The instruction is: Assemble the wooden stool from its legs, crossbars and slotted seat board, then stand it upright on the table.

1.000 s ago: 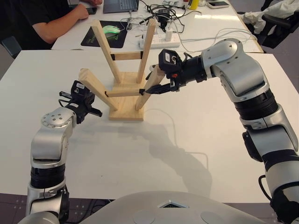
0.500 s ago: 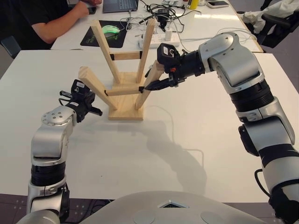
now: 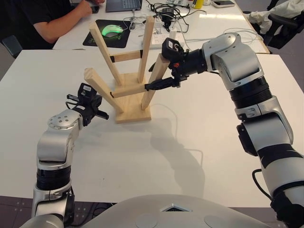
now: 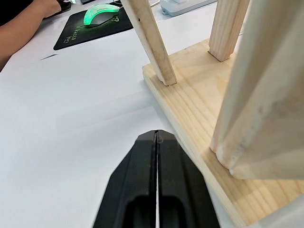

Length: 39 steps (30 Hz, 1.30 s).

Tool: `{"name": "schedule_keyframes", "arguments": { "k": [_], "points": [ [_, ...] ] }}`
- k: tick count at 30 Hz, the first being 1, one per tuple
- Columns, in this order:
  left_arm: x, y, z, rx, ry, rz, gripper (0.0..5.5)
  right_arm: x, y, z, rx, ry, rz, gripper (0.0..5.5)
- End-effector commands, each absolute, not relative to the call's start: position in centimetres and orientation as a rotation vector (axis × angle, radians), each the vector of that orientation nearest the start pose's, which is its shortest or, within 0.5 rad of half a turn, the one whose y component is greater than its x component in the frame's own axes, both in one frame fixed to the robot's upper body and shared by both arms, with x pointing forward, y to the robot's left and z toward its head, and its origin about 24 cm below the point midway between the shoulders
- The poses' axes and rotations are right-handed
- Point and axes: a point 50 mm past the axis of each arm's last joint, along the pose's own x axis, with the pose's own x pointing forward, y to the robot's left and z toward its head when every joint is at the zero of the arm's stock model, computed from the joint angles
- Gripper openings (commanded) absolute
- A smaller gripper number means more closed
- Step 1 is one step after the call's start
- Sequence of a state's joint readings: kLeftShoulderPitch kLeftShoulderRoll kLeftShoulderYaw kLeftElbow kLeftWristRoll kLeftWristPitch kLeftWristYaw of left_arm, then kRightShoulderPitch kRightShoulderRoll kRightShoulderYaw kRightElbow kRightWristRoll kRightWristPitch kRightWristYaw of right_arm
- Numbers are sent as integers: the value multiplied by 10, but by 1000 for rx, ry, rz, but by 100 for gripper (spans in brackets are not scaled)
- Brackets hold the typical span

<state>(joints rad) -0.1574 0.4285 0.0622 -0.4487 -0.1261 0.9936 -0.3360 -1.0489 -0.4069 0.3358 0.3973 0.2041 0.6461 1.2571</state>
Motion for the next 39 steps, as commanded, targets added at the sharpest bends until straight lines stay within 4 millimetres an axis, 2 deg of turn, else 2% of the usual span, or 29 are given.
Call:
{"name": "schedule_keyframes", "arguments": {
  "k": [1,3,6,9,12,16,19,21,24,26,28,31,33,35,37,39],
  "points": [
    [254,178,107,212,405,-385,0,350,-69,222,-327,253,1424,439],
    [254,179,107,217,408,-389,0,350,-73,227,-311,236,1410,473],
    [256,179,109,229,402,-396,0,350,-87,228,-323,228,1378,477],
    [257,179,111,241,397,-402,0,349,-97,217,-317,271,1363,477],
    [259,179,113,251,393,-412,0,350,-109,196,-344,336,1290,477],
    [261,178,115,266,388,-426,0,353,-143,181,-332,389,1143,477],
    [261,178,115,270,387,-427,0,353,-172,179,-321,403,1037,477],
    [261,178,114,269,390,-425,0,352,-183,183,-270,380,1000,477],
    [259,178,113,266,395,-424,0,348,-189,198,-123,274,1003,477],
    [257,179,113,263,398,-421,0,351,-197,208,-66,182,920,477],
    [257,179,112,261,400,-418,0,355,-199,220,37,44,832,450],
    [258,178,112,259,399,-423,0,346,-186,223,96,-65,810,404],
    [258,177,113,258,396,-426,0,341,-183,226,106,-134,781,370],
    [259,177,114,258,394,-425,0,342,-187,235,58,-212,679,336],
    [260,179,114,258,393,-419,0,342,-185,242,79,-234,673,304],
    [260,180,114,256,393,-414,0,336,-177,248,86,-291,740,266]
  ]
}}
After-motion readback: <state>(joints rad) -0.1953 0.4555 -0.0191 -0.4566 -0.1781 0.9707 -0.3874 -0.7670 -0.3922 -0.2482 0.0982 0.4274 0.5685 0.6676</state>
